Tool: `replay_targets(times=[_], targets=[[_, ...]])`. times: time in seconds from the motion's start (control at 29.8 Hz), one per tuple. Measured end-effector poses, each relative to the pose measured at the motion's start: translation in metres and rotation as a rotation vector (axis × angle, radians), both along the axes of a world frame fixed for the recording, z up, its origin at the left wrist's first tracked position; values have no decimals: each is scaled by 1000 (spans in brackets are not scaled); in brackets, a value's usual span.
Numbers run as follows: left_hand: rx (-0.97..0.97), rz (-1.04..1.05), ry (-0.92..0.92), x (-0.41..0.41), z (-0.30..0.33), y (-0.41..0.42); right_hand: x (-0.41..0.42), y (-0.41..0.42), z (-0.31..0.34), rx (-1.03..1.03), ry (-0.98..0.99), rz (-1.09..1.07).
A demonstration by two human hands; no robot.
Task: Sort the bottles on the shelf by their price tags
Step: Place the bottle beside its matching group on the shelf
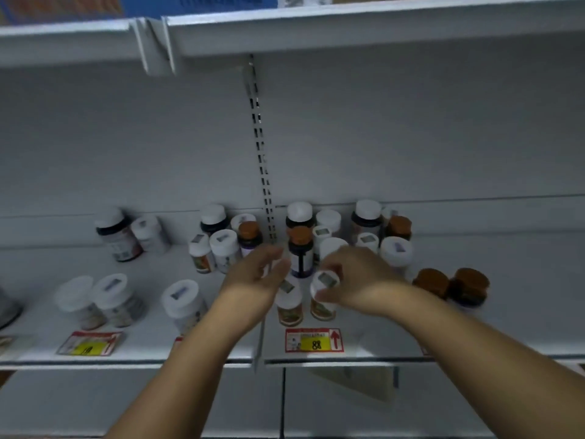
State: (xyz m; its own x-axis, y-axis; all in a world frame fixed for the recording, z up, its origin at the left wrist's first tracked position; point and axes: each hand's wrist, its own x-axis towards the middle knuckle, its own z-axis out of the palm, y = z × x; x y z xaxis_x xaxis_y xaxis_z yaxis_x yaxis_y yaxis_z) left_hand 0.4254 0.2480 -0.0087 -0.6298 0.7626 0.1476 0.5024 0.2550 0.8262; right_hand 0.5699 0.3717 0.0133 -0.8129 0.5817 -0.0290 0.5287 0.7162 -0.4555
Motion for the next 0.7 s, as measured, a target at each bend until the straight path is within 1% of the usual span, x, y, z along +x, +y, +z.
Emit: replay_targets(times=[0.13, 0.23, 0.27, 0.3, 0.37, 0.4, 0.44, 0.5, 0.54, 0.64, 0.7], targets=[[-5, 38, -10, -7, -5, -10, -3, -1, -22, 6, -41, -22], [21, 63, -38, -11, 0, -23, -4, -1, -19, -11, -158, -22], [39, 68, -52, -15, 2, -30, -7, -2, -11, 3, -144, -23], [59, 77, -53, -19, 6, -37, -12, -5, -1, 19, -70, -34], [98, 109, -16, -33, 16, -54, -33, -12, 24, 131, 147, -32], [122, 128, -1, -42, 22, -63, -48, -18, 35, 193, 240, -11], [147, 148, 13, -53, 27, -74, -67, -26, 44, 209, 333, 24], [175, 172, 32, -79, 36, -97, -115, -42, 52, 132, 450, 95], [182, 184, 39, -93, 38, -109, -144, -50, 50, 103, 452, 126], [230, 266, 35, -146, 36, -146, -244, -76, 34, 52, 342, 234], [255, 278, 30, -183, 30, -169, -314, -94, 27, 48, 302, 293]])
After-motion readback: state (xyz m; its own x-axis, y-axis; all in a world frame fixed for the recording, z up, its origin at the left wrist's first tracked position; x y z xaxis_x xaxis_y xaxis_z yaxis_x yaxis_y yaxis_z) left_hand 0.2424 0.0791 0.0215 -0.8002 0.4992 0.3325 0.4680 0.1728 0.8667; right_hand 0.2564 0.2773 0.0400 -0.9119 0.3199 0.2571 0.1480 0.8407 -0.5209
